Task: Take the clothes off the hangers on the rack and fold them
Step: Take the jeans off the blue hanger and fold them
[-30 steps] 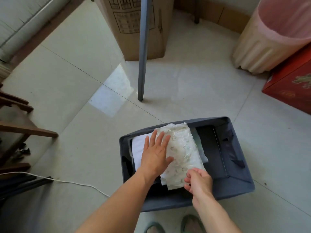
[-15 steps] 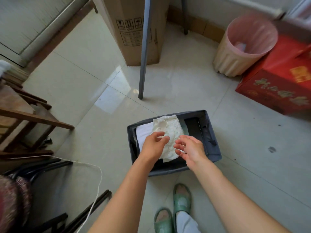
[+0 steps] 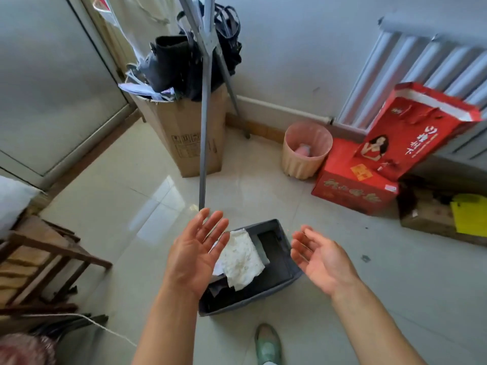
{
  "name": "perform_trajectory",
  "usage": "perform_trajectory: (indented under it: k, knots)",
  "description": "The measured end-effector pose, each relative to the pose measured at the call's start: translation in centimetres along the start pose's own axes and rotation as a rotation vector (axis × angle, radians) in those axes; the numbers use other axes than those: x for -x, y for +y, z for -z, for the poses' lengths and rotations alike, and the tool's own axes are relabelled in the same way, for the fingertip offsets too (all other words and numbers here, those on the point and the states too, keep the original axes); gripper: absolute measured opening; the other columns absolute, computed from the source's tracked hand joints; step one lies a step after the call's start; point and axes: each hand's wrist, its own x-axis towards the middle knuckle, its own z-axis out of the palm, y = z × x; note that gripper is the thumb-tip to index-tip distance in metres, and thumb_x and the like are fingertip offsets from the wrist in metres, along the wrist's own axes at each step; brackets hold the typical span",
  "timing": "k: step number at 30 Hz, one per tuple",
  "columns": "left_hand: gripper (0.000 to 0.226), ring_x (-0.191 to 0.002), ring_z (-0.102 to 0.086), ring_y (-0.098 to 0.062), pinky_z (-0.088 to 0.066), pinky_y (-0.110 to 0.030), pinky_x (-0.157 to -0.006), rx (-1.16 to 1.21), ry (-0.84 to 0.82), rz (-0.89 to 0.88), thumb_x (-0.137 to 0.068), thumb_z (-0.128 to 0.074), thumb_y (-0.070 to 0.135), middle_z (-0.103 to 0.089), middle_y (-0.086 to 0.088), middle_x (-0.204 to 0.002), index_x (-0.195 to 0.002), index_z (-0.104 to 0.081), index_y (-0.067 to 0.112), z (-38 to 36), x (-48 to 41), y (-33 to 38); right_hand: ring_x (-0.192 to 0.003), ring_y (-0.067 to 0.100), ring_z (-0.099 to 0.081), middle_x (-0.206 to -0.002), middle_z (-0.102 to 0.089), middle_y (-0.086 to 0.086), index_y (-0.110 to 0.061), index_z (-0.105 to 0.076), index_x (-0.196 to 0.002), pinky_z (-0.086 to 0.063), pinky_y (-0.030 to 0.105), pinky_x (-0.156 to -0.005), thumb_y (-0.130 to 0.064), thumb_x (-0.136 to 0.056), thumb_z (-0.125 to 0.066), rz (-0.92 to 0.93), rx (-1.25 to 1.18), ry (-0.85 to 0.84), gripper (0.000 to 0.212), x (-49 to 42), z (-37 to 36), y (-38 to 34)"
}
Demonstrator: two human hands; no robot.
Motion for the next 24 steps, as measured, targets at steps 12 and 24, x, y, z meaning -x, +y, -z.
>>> perform_trajectory:
  k: [12, 24]
  knots:
    - [0.023, -0.082, -0.074, -0.011, -0.055, -0.029, -0.072, -0.071, -0.339, -0.078, -0.101, -0.046, 0.024, -0.075, 0.001, -0.1, -0.114, -0.063, 0.018, -12.3, 14.2, 2.9, -0.054, 0.007, -0.063, -0.066, -0.069, -0.003, -0.018, -0.063, -0.087, -0.046, 0.026, -0.064, -0.014, -0.096, -0.05, 0.392, -0.318, 0.019, 0.017, 19.8, 7.2, -12.6]
    - [0.02, -0.063, -0.069, -0.009, -0.059, -0.023, -0.058, -0.127, -0.646, -0.044, -0.099, -0.045, 0.023, -0.073, 0.001, -0.088, -0.102, -0.064, 0.019, -27.8, 23.0, -6.1, -0.05, 0.007, -0.062, -0.063, -0.069, -0.001, -0.017, -0.063, -0.085, -0.043, 0.027, -0.061, -0.012, -0.097, -0.049, 0.782, -0.496, 0.173, 0.02, 30.8, 21.9, -22.7]
